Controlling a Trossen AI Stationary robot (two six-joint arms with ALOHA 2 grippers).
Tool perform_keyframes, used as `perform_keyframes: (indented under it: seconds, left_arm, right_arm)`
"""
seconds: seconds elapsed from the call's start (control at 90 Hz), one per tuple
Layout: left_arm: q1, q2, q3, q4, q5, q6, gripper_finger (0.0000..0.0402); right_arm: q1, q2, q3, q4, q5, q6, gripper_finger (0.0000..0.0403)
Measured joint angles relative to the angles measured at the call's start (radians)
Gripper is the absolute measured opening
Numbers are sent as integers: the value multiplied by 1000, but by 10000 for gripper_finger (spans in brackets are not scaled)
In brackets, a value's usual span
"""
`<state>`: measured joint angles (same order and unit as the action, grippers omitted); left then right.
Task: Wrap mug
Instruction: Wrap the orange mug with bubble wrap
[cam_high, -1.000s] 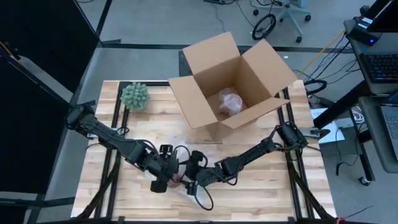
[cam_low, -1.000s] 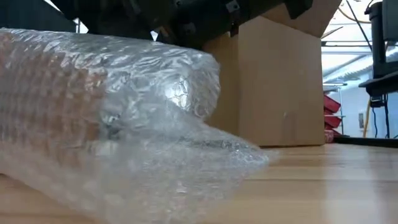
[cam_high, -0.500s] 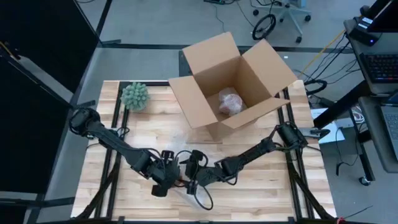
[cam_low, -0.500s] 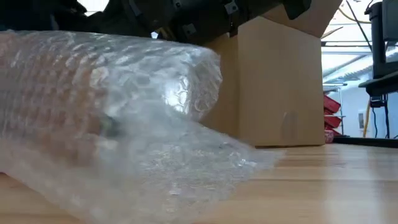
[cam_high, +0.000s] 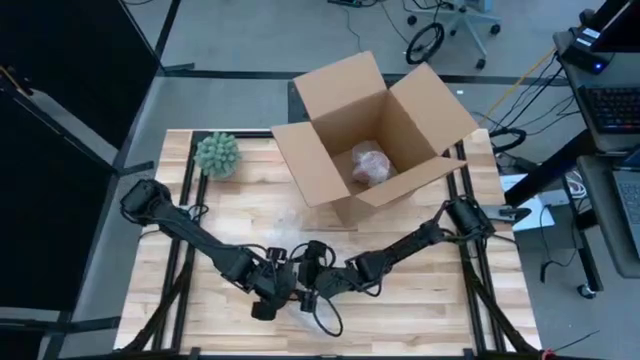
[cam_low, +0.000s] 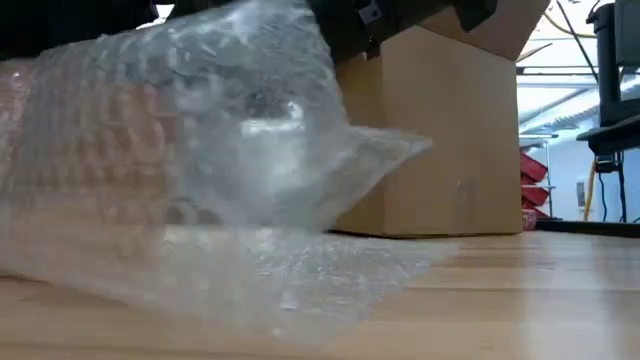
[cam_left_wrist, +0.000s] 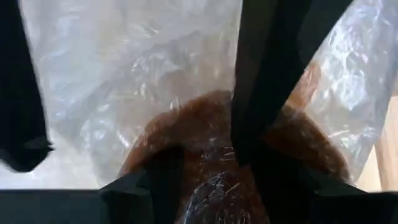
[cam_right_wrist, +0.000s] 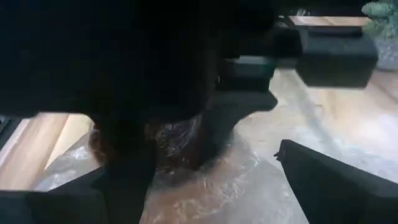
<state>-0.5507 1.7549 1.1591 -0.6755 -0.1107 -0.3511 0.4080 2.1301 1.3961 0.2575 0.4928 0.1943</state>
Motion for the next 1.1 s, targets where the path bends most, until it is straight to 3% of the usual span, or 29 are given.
perform_keyframes:
  seconds: [0.611, 0.789, 1.1]
  left_arm:
    - [0, -70, 61, -96, 2, -9, 173]
    - [0, -95, 116, -210, -73, -18, 173]
    - [3, -161, 148, -248, -156, -10, 173]
  right_arm:
    - [-5, 2, 0, -19, -19, 50, 322]
    - [-5, 2, 1, -20, -21, 49, 322]
    - [-5, 3, 1, -21, -26, 45, 322]
